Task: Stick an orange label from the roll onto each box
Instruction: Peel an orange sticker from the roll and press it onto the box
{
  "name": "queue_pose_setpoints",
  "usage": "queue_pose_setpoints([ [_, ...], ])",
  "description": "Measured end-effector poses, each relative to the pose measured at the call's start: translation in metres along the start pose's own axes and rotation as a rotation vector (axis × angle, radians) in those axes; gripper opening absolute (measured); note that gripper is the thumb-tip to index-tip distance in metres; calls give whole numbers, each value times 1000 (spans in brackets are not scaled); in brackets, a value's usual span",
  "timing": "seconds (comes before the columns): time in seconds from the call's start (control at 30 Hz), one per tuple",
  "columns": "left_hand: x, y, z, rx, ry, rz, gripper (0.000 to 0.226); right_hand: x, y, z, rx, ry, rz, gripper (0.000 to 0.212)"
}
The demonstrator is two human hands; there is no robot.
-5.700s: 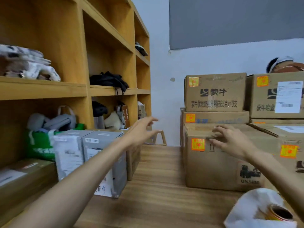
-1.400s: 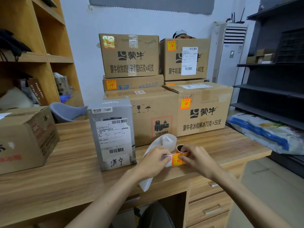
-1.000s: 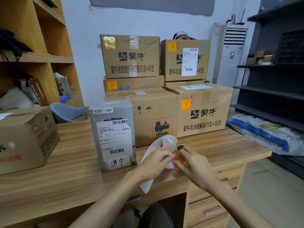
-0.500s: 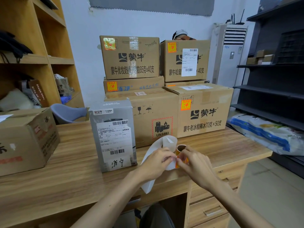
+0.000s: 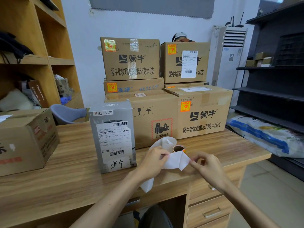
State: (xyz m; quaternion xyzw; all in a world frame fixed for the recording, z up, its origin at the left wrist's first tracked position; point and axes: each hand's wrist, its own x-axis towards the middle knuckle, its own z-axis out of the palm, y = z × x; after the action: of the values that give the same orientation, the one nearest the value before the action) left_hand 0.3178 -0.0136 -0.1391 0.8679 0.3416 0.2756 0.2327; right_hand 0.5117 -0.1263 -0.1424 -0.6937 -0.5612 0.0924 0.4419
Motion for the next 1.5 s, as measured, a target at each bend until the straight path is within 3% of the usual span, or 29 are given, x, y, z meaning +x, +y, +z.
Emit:
queue_pose_setpoints([
  [0.3, 0, 2, 0, 23, 5, -58, 31, -8, 6, -36, 165, 8, 55, 27],
  [0.47, -1, 10, -13, 11, 23, -18, 27, -3, -4, -47, 166, 93, 34, 19],
  [0.63, -3, 26, -36, 14, 149, 24, 23, 4, -38, -33, -31, 207, -175, 18],
  [0.77, -4, 41, -56, -122, 284, 7, 15, 11, -66, -14, -183, 228, -360, 16],
  [0.87, -7, 53, -75, -238, 396, -25, 23, 13, -89, 2, -296, 287, -492, 14],
  [1.13, -29, 64, -125, -265, 508, -94, 20, 12, -146, 28, -571, 491, -831, 19],
  [1.4, -67, 52, -174, -279, 560, -86, 18, 10, -170, 36, -344, 432, -945, 21],
  [1.5, -83, 43, -190, -305, 498, -42, 13, 14, -179, 47, -63, 337, -758, 24],
])
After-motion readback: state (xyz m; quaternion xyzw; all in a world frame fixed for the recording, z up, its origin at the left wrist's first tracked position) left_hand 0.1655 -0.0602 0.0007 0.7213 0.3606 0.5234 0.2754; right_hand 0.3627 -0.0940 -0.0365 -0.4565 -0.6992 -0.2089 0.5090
